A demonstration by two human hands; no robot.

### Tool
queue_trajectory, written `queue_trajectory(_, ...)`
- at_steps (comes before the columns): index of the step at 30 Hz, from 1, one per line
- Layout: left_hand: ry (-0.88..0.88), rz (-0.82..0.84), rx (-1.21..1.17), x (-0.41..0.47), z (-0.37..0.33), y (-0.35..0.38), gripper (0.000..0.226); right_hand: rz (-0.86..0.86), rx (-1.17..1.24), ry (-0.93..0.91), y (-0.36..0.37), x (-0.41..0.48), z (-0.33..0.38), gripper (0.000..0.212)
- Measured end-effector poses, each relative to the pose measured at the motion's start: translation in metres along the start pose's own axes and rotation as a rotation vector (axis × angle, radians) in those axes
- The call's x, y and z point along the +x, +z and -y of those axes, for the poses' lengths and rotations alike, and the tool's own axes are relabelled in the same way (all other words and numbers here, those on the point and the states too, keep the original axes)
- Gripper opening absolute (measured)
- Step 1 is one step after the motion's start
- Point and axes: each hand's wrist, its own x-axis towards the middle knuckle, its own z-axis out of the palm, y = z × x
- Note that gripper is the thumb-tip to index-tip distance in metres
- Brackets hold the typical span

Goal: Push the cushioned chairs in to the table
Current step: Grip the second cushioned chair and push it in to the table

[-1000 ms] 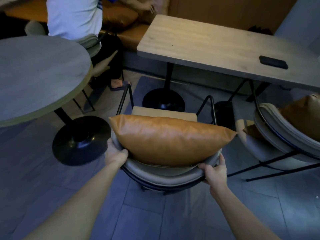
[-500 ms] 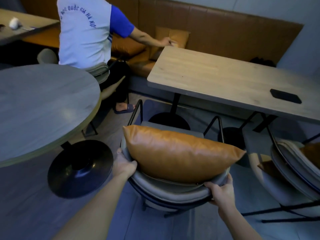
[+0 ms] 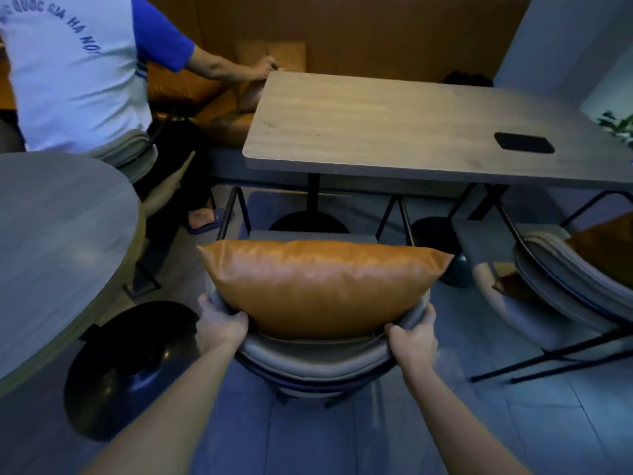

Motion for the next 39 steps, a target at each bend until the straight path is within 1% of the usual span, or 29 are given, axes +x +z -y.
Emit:
queue_trajectory(5,0.029,0.003,0.022,0.010,-0.002,-0.005,0.066,0.011,-0.005,0.015,0.003,-0.007,0.005,0.094)
queue_trajectory(10,0.067,-0.003,-0.008,0.010,0.002,-0.004,0.084,-0.007,-0.051,0.023,0.010,-0.011,0.014,0.095)
queue_trajectory(12,0.081,-0.014,-0.021,0.009,0.004,-0.002,0.087,-0.017,-0.053,0.014,0.013,-0.013,0.015,0.094)
queue_trajectory(19,0.066,-0.079,-0.053,0.008,0.002,0.005,0.081,-0.050,-0.060,0.020,0.018,-0.011,0.018,0.093)
queue_trajectory(24,0.084,-0.064,-0.053,0.012,-0.003,0.004,0.085,-0.029,-0.064,0.010,0.014,-0.004,0.019,0.093)
queue_trajectory(30,0.100,-0.019,-0.051,0.018,-0.016,0.003,0.084,-0.038,-0.070,0.007,0.015,0.003,0.022,0.094)
queue_trajectory(34,0.105,-0.011,-0.054,0.025,-0.024,0.005,0.085,-0.040,-0.075,0.020,0.019,0.006,0.027,0.090)
queue_trajectory(36,0.103,-0.011,-0.061,0.028,-0.027,0.006,0.086,-0.034,-0.079,0.031,0.020,0.009,0.030,0.084)
queue_trajectory(39,0.103,-0.008,-0.051,0.033,-0.030,0.007,0.081,-0.030,-0.081,0.055,0.020,0.016,0.035,0.073)
